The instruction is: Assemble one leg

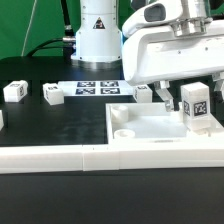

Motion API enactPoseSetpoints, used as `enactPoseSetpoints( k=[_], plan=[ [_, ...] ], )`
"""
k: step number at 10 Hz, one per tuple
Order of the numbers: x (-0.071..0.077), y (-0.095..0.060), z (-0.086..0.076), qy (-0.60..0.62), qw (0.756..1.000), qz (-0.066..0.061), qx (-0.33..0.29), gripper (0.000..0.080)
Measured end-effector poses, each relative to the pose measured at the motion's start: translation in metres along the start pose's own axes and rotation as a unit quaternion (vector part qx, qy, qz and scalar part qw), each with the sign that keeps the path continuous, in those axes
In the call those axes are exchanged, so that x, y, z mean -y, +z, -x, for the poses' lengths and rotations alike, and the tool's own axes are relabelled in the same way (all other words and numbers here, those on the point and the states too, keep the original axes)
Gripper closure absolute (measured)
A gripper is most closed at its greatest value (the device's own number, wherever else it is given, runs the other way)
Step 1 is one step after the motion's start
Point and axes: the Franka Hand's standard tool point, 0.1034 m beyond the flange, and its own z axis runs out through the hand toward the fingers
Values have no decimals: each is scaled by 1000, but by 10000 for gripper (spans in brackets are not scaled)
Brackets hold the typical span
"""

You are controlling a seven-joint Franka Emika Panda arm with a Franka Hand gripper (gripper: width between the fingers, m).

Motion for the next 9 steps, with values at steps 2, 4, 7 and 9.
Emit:
enactPoseSetpoints(
  k=[2, 4, 7, 9],
  plan=[
    [0, -1, -1, 0, 1000, -1, 2, 151],
    [-7, -18, -12, -1, 1000, -3, 17, 150],
    [-8, -19, -12, 2, 999, -8, 33, 150],
    [-8, -18, -11, 2, 999, -9, 34, 150]
  ],
)
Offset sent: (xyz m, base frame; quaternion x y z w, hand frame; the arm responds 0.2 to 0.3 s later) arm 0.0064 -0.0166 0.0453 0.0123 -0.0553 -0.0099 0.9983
